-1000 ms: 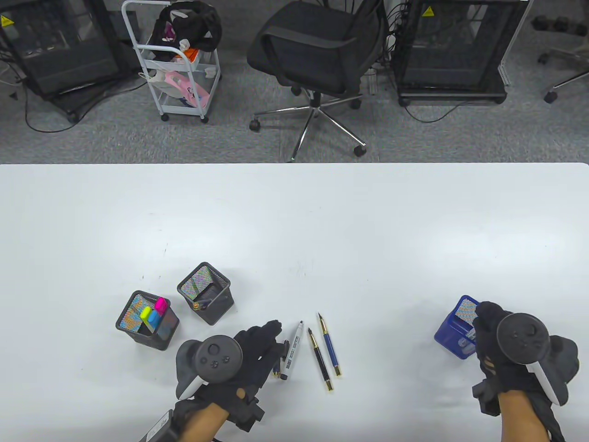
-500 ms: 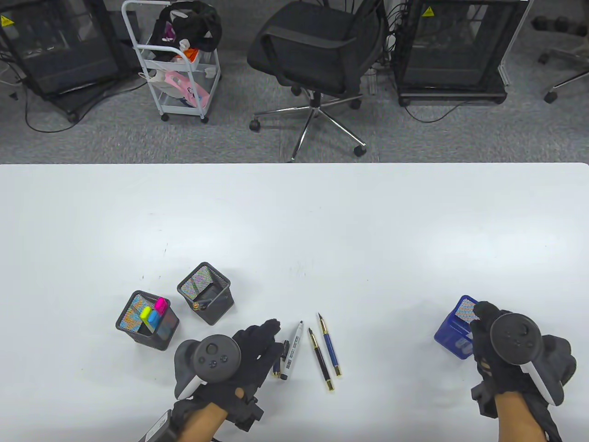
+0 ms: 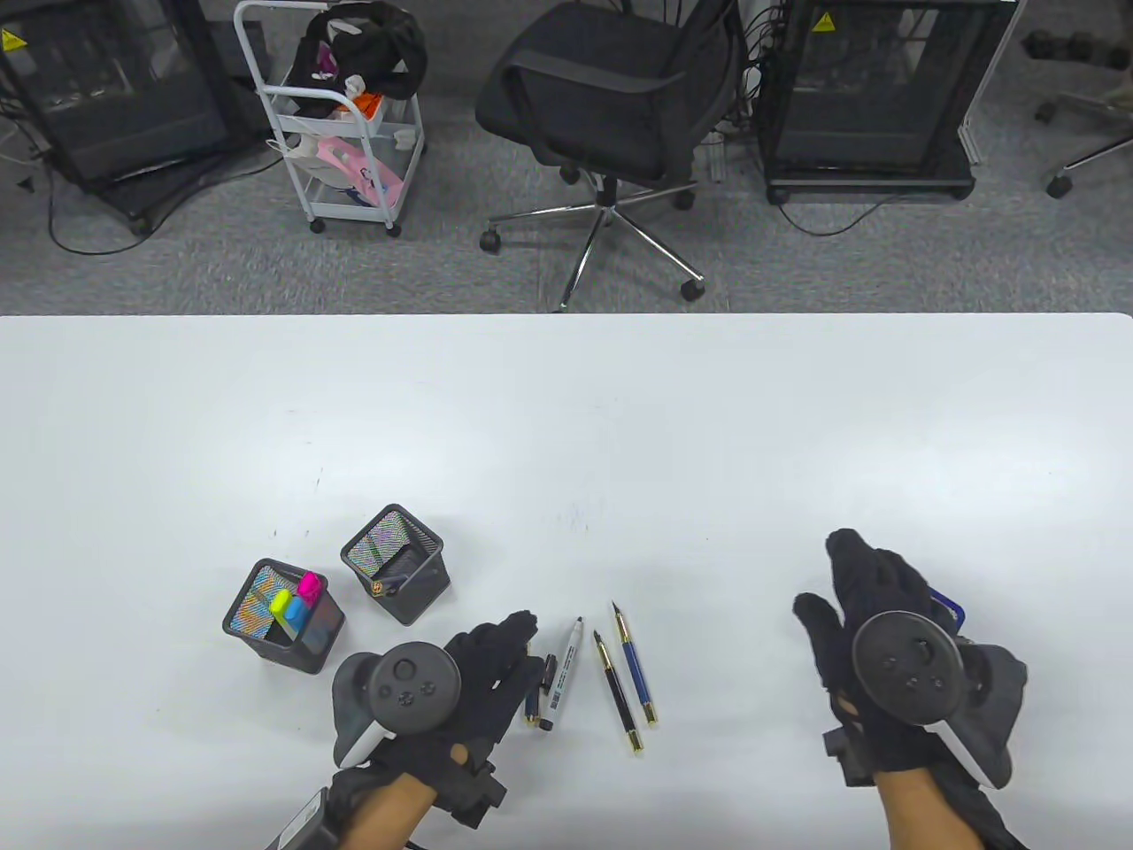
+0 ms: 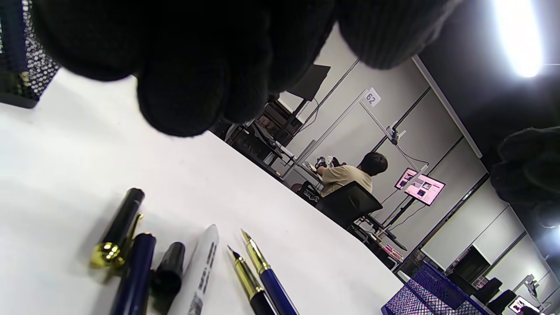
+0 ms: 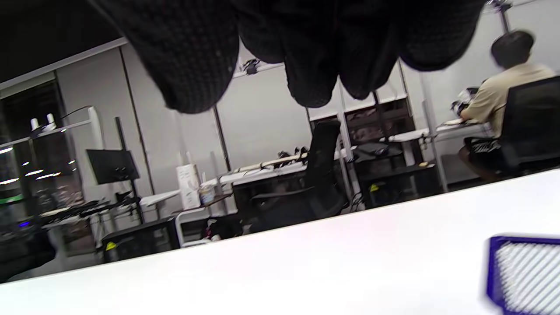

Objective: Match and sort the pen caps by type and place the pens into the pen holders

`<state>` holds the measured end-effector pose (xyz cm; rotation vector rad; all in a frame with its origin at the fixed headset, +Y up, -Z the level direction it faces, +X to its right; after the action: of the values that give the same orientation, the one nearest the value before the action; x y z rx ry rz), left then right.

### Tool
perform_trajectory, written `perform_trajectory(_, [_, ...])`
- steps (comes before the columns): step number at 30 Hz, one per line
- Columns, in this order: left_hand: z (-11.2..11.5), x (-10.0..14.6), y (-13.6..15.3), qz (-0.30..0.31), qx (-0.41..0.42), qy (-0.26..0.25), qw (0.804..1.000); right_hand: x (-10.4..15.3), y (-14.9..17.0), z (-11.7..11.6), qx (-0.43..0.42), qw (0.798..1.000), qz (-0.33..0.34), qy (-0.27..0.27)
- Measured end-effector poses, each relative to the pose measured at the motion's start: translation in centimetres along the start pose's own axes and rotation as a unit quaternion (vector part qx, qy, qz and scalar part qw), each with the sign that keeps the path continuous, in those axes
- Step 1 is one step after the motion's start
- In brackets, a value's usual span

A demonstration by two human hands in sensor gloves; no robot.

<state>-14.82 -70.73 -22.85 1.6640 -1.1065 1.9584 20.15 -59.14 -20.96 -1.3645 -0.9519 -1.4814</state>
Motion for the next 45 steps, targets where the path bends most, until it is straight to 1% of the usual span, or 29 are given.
perform_trajectory(2, [0.0, 0.0, 0.1, -0.001, -0.001, 0.0, 1.0, -0.5, -1.6, -2.0, -0.008, 0.999, 0.007, -0.036])
perform_trajectory(4, [0.0, 0.0, 0.1, -0.002, -0.002, 0.001, 1.0, -1.1, -2.5, -4.5, -0.009, 0.996, 0.0, -0.092])
perform_trajectory(6, [0.0, 0.0, 0.1, -0.002, -0.003, 0.001, 1.0, -1.7, -3.4, -7.8, -0.002, 0.987, -0.01, -0.16])
perform_trajectory(7, [0.0, 0.0, 0.1, -0.002, -0.004, 0.002, 1.0, -1.8, -3.6, -9.1, 0.002, 0.982, -0.014, -0.187])
perform_trajectory(8, [0.0, 0.0, 0.1, -0.001, -0.006, 0.002, 1.0, -2.0, -4.0, -10.9, 0.005, 0.975, -0.023, -0.222])
perform_trajectory(10, [0.1, 0.0, 0.0, 0.0, -0.009, 0.004, 1.0, -2.2, -4.5, -13.4, 0.014, 0.964, -0.028, -0.263])
perform_trajectory(11, [0.1, -0.1, 0.1, 0.0, -0.01, 0.005, 1.0, -2.4, -4.8, -14.8, 0.021, 0.96, -0.033, -0.278])
perform_trajectory(14, [0.3, -0.1, 0.1, -0.003, -0.011, 0.009, 1.0, -2.9, -5.3, -17.3, 0.039, 0.954, -0.045, -0.295])
perform_trajectory(17, [0.3, -0.1, 0.1, -0.003, -0.014, 0.009, 1.0, -3.5, -5.6, -19.1, 0.055, 0.95, -0.059, -0.302])
perform_trajectory(22, [0.0, -0.1, 0.4, -0.008, -0.014, 0.005, 1.0, -3.9, -5.8, -20.6, 0.09, 0.949, -0.068, -0.294])
perform_trajectory(25, [0.1, -0.2, 0.6, -0.011, -0.014, 0.006, 1.0, -4.0, -6.1, -20.7, 0.108, 0.952, -0.063, -0.278])
perform_trajectory(31, [0.3, -0.2, 0.4, -0.009, -0.022, 0.011, 1.0, -3.8, -6.8, -21.1, 0.166, 0.955, -0.031, -0.244])
perform_trajectory(34, [0.3, -0.2, 0.6, -0.012, -0.024, 0.013, 1.0, -3.9, -6.9, -21.0, 0.173, 0.952, -0.018, -0.254])
perform_trajectory(38, [0.2, -0.1, 0.7, -0.017, -0.025, 0.013, 0.999, -4.0, -6.9, -21.1, 0.163, 0.95, -0.006, -0.268])
perform_trajectory(41, [0.1, -0.1, 0.7, -0.018, -0.026, 0.012, 0.999, -4.0, -6.5, -20.9, 0.143, 0.952, -0.007, -0.27])
perform_trajectory(42, [0.1, 0.0, 0.7, -0.018, -0.027, 0.012, 0.999, -4.0, -6.2, -20.7, 0.128, 0.954, -0.012, -0.271])
perform_trajectory(44, [0.1, 0.0, 0.8, -0.017, -0.027, 0.011, 0.999, -4.0, -5.1, -19.9, 0.055, 0.962, -0.032, -0.265])
perform_trajectory(45, [0.1, 0.0, 0.8, -0.017, -0.027, 0.011, 0.999, -3.9, -4.7, -19.5, 0.02, 0.962, -0.04, -0.268])
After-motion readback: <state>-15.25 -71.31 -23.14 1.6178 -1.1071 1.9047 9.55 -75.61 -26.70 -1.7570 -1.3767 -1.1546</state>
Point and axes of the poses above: the tracker on the back of each hand, its own y axis roughly to the little-finger side, its own x axis roughly from the fingertips to the wrist, z = x × y, the point moved 3 cm from there along -x, roughly from the wrist to the fingertips, and after that the axes turned 9 degrees about -y, right-handed, at the moved point
